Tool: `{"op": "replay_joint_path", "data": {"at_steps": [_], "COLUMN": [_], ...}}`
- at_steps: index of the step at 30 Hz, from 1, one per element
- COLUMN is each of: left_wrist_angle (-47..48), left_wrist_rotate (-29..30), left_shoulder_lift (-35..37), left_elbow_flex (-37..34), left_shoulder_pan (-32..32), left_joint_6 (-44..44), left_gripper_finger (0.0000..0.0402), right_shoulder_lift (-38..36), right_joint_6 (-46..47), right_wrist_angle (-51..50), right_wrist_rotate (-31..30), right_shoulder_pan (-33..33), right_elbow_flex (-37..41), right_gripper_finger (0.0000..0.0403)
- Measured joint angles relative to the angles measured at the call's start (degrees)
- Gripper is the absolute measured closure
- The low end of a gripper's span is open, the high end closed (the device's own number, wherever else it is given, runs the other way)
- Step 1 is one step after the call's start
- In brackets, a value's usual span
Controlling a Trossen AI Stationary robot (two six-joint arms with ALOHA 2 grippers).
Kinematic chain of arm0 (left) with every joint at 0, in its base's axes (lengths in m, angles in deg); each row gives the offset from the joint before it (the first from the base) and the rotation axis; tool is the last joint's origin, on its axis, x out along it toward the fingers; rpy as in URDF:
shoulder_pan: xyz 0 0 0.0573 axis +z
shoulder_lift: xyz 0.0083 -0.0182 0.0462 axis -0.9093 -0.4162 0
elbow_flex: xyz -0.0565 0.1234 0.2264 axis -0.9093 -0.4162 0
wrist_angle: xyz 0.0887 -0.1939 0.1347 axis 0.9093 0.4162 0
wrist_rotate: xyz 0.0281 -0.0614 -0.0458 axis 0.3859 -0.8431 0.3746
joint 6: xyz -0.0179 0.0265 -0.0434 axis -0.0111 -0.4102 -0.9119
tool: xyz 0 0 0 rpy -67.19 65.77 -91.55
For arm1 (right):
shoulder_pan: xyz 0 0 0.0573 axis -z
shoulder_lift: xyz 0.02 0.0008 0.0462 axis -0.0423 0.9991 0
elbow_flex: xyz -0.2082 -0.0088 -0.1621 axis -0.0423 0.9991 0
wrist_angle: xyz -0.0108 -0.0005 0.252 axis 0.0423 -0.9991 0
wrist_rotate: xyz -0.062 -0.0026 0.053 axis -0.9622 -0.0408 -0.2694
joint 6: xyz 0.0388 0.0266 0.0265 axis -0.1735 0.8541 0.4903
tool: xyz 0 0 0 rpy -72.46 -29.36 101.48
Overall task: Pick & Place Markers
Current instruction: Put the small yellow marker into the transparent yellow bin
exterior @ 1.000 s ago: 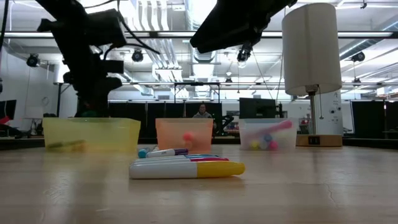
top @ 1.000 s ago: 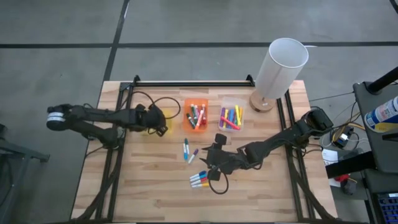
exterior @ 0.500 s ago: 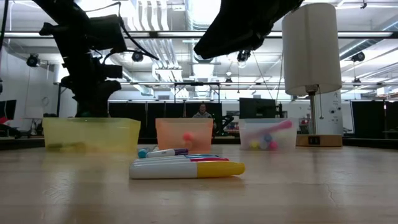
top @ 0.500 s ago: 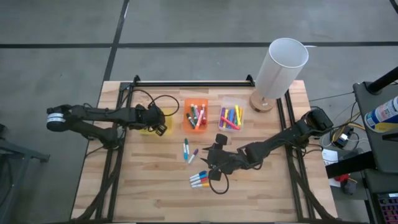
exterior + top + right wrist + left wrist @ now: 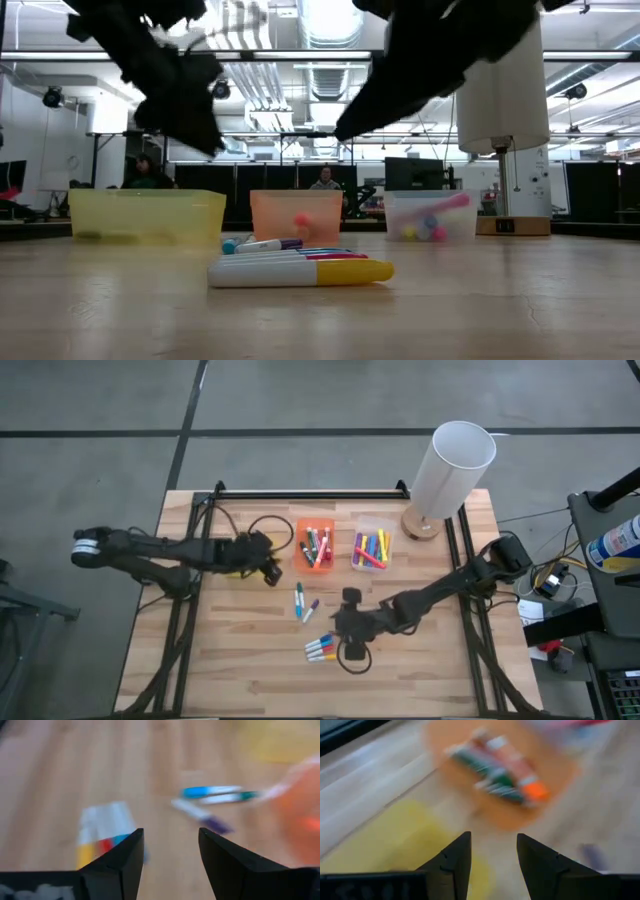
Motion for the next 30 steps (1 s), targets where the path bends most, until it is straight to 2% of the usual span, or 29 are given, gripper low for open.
{"op": "replay_joint_path", "data": {"at_steps": [2,4,9,13,24,30], "left_wrist_angle": [-5.44,-12.63,-33.01,-41.1,-42.3,-41.13], "left_wrist_rotate": [0.7,2.5,4.17,4.28,3.28,2.26], "left_shoulder_lift": [0.48,0.7,0.51,0.43,-0.11,0.03], "left_elbow_flex": [-0.06,-0.06,-0.07,-0.08,-0.13,-0.13], "left_shoulder_pan": [-4.07,-8.36,-17.47,-21.37,-23.25,-23.78], "left_joint_6": [0.76,2.59,12.84,19.84,22.19,22.35], "left_gripper_finger": [0.025,0.025,0.025,0.025,0.025,0.025], "right_shoulder_lift": [0.59,1.43,3.39,4.92,8.73,14.58], "right_joint_6": [-0.24,-0.12,2.2,6.72,10.61,12.18], "right_wrist_angle": [0.15,0.57,0.52,0.9,7.39,9.3], "right_wrist_rotate": [6.21,9.91,10.9,11.9,10.23,9.96], "right_shoulder_pan": [-0.21,-0.53,-1.54,-2.53,-5.84,-5.8], "right_elbow_flex": [-0.02,-0.06,-0.09,-0.13,-0.15,-1.96], "right_gripper_finger": [0.0227,0.023,0.024,0.0246,0.0259,0.0257]}}
